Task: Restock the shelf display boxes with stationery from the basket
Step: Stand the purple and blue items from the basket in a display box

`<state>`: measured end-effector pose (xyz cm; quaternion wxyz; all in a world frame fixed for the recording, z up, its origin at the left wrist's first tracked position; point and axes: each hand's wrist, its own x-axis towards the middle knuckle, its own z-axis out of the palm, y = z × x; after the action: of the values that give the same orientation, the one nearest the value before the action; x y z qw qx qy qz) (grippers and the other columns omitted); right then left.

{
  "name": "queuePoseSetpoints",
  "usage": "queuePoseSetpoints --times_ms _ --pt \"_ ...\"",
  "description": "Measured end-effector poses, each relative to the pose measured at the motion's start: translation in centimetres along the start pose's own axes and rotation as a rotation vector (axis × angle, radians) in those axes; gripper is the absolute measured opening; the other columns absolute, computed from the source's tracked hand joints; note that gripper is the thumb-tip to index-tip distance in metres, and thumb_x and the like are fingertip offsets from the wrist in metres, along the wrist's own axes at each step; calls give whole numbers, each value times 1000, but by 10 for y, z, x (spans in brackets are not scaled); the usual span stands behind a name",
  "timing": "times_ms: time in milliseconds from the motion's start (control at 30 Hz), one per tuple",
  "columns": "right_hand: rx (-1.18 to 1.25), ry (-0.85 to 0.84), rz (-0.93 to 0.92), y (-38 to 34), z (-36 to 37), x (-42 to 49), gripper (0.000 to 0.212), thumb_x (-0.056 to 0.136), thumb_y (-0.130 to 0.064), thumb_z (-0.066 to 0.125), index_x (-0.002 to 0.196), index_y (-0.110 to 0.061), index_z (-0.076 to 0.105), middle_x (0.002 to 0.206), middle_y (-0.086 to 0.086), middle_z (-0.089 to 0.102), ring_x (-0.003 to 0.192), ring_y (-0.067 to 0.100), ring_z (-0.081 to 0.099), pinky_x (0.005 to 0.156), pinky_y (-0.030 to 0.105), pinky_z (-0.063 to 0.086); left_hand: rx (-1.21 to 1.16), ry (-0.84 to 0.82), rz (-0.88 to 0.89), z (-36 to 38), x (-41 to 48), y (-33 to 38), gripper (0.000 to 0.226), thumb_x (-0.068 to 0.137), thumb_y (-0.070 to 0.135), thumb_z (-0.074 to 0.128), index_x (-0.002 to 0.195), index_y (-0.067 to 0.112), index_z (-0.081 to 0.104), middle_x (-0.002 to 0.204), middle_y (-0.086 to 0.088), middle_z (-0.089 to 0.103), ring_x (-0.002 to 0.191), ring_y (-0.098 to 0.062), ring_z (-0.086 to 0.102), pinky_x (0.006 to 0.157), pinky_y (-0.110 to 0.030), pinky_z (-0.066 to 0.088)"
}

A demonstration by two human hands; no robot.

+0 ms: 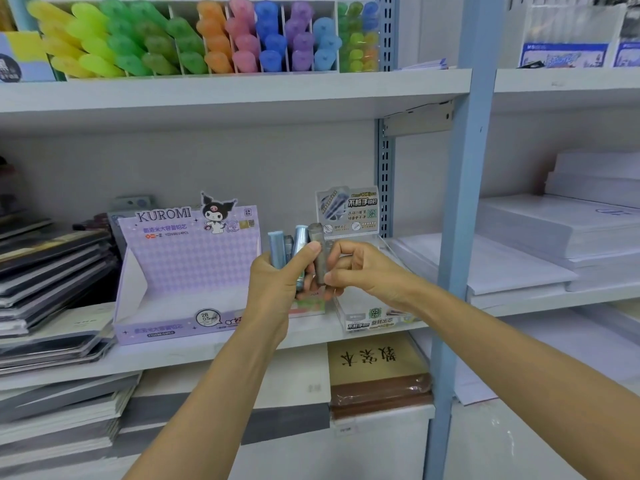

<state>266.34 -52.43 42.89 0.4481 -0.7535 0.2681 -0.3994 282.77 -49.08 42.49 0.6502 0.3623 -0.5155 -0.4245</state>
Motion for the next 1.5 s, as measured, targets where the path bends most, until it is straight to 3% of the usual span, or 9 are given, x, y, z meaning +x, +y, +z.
queuePoseSetpoints --times_ms 167,300,467,567,700,800,933,1333,1500 --pt "-10 6 21 -1 -3 0 14 89 2 61 86 -8 51 94 34 65 67 21 66 76 37 50 124 20 53 0 6 -1 25 78 29 79 77 11 61 59 -1 58 47 -10 55 43 -18 43" --pt "-55 30 -10 0 -9 4 4 91 -8 62 95 -9 60 95 14 70 85 20 67 82 36 53 165 42 55 -2 7 -5 24 76 30 80 79 13 63 58 2 59 47 -7 53 44 -18 43" --pt "47 189 -176 -2 -6 13 27 91 -15 64 118 -15 59 88 -3 68 82 14 66 71 29 54 180 26 74 0 9 -5 20 77 29 79 76 17 63 55 8 59 48 -3 53 45 -17 44" --pt "-39 195 -228 -2 -9 17 25 91 -12 63 116 -11 63 87 -8 67 80 10 65 70 24 54 206 -14 79 -1 9 -4 17 79 28 78 78 16 65 57 7 62 48 -3 56 44 -15 44" --pt "-74 467 -232 -5 -31 31 19 91 -4 63 109 -8 65 99 12 68 88 20 65 75 28 54 178 -13 60 -9 12 -1 11 90 31 67 91 20 65 73 3 73 61 -7 69 45 -14 45" --pt "-226 624 -158 4 -46 42 20 88 -2 66 108 -7 67 92 7 67 86 20 64 80 34 57 156 -34 44 -14 13 -2 15 93 33 61 102 22 65 79 6 74 62 -8 68 46 -15 46" --pt "-441 565 -18 29 -42 53 25 86 -6 70 112 -9 69 94 3 68 84 22 68 83 38 58 167 -35 22 -16 14 -5 18 90 35 64 102 21 66 72 7 71 55 -7 63 45 -15 45" --pt "-649 345 25 43 -43 68 33 85 -14 72 117 -19 64 91 -1 63 80 19 66 79 35 58 172 -37 15 -23 17 -14 34 66 48 72 92 27 68 76 7 74 59 -2 63 58 -22 57" --pt "-703 391 -17 48 -39 67 18 84 -11 72 89 -21 59 95 -6 58 68 10 59 63 20 44 168 -48 -26 -25 17 -16 51 62 48 76 102 19 63 80 3 75 61 -7 65 65 -32 61"
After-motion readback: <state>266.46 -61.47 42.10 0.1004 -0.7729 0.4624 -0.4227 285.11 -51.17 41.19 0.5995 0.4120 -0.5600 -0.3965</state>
